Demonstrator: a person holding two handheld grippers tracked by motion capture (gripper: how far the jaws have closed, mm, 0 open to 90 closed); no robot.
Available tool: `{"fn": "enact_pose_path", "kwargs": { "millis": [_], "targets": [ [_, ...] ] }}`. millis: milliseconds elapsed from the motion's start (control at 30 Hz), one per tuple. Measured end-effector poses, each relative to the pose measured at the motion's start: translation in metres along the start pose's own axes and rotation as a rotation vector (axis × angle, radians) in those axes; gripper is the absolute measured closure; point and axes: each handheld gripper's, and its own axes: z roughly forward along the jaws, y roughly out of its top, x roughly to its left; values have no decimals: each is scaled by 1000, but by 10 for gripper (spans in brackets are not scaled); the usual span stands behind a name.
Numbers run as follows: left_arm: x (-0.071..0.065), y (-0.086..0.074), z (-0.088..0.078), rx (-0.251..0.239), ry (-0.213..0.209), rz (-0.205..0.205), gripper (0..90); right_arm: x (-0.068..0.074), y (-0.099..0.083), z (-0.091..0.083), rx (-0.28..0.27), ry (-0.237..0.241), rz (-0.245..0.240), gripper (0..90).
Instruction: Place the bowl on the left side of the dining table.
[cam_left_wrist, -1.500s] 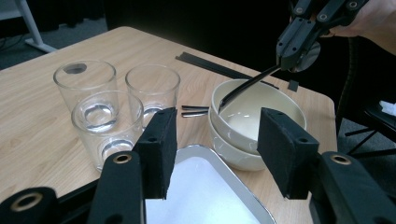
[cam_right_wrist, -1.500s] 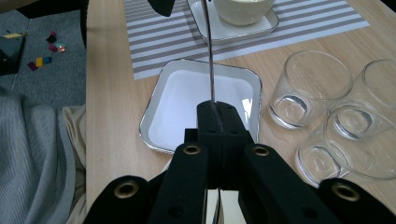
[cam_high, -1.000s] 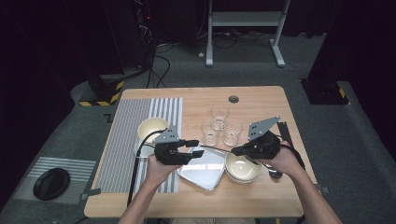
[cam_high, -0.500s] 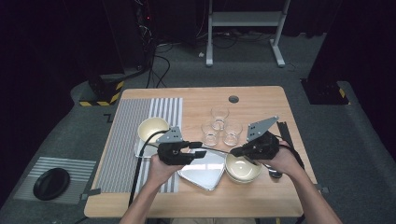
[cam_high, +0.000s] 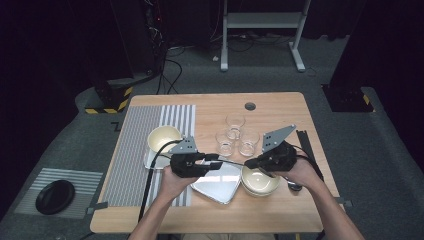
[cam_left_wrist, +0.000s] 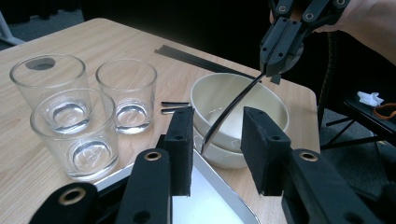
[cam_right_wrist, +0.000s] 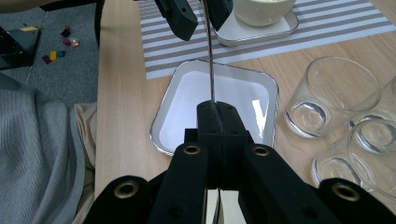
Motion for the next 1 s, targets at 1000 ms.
{"fn": "enact_pose_path", "kwargs": {
  "millis": [1000],
  "targets": [
    [-1, -1, 1, 7, -17, 18, 777, 0, 0, 1, 11, 15, 27, 898]
  ]
}}
